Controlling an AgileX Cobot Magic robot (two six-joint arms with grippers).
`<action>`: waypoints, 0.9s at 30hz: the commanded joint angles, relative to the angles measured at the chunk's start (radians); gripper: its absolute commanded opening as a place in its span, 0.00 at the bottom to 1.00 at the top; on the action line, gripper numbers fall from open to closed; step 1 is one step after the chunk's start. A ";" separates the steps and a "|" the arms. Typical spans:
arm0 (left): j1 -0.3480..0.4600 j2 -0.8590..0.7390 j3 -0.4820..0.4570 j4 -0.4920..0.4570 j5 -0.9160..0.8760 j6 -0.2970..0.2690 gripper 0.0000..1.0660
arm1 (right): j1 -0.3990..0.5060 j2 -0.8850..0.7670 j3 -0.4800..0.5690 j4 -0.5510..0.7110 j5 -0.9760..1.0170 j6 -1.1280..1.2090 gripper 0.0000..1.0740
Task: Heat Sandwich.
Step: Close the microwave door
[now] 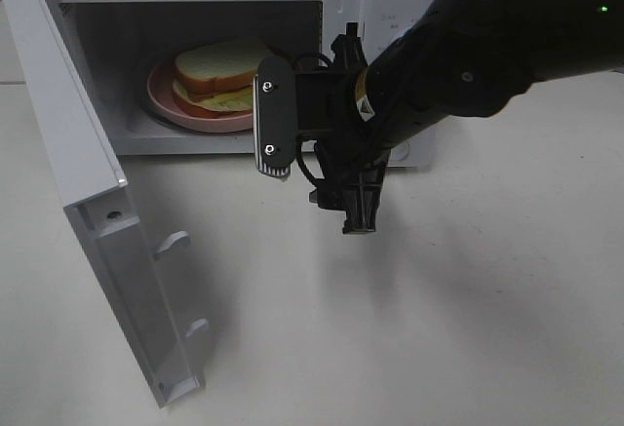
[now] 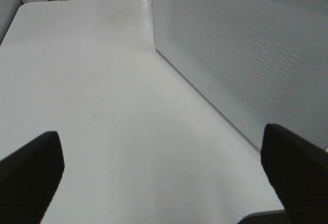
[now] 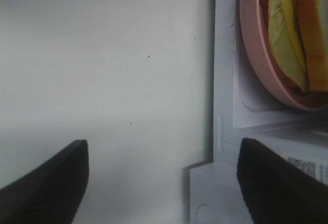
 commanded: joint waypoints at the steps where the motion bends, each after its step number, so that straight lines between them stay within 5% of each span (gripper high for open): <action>1: -0.007 -0.020 0.004 -0.002 -0.009 -0.002 0.95 | 0.003 -0.057 0.051 0.001 0.001 0.065 0.71; 17: -0.007 -0.020 0.004 -0.002 -0.009 -0.002 0.95 | 0.003 -0.328 0.264 0.004 0.031 0.282 0.71; 27: -0.007 -0.020 0.004 -0.002 -0.009 -0.002 0.95 | 0.003 -0.448 0.290 0.023 0.167 0.459 0.71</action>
